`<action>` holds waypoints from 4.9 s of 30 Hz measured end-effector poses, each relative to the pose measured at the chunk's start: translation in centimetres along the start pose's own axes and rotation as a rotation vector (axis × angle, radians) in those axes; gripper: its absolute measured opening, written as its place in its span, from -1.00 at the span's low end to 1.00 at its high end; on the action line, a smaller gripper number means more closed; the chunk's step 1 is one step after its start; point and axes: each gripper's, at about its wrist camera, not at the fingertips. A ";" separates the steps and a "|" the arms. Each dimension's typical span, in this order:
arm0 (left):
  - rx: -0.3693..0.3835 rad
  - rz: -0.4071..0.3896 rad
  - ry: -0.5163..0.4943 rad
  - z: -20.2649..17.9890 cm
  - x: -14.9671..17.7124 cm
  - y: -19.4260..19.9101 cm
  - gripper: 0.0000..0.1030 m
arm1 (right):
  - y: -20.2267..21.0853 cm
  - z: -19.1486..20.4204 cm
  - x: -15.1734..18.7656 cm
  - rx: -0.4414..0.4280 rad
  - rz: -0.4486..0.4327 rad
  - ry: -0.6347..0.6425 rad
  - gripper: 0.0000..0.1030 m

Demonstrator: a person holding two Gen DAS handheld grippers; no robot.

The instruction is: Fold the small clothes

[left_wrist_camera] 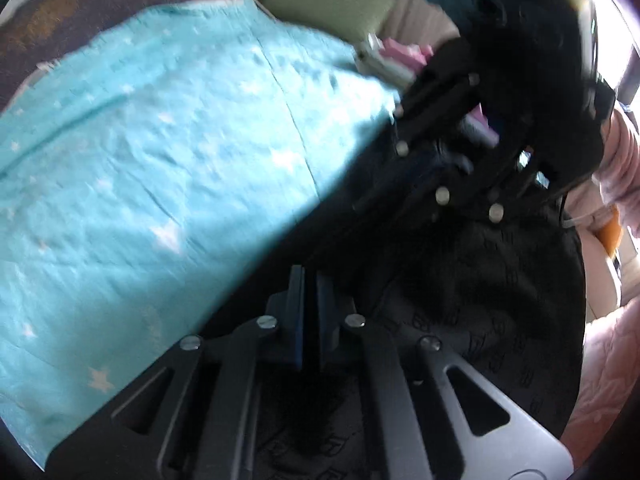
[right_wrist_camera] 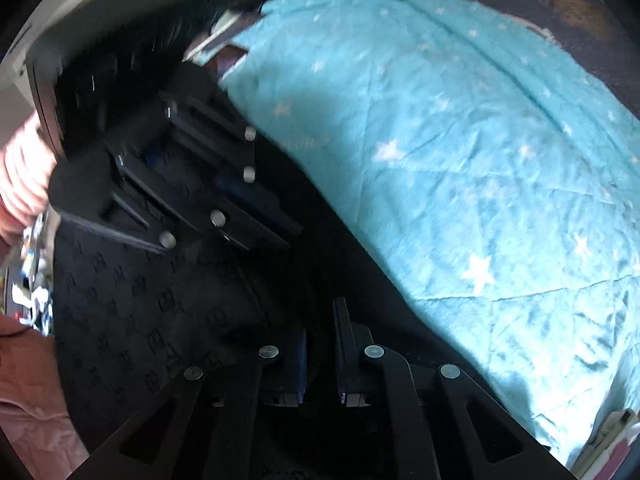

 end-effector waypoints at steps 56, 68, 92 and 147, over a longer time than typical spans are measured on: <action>-0.341 -0.065 0.586 -10.5 13.1 12.8 -0.46 | 8.4 11.5 20.4 0.386 -0.316 -0.743 0.51; -0.252 -0.019 0.031 -26.6 -7.7 6.1 -0.82 | 12.0 8.2 31.4 0.223 -0.463 -0.980 0.52; -0.278 -0.224 0.461 -21.7 5.0 12.0 0.21 | 15.9 6.5 30.7 0.029 -0.532 -0.830 0.52; -0.095 -0.138 0.266 -22.2 3.9 0.6 0.58 | 10.4 -1.2 20.9 -0.121 -0.334 -0.961 -0.35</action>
Point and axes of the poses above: each gripper's, at about its wrist camera, not at the fingertips, and y roughly against the way its jaws point, z to its left, x to its underside, and after that the axes turned 2 degrees about z, right-handed
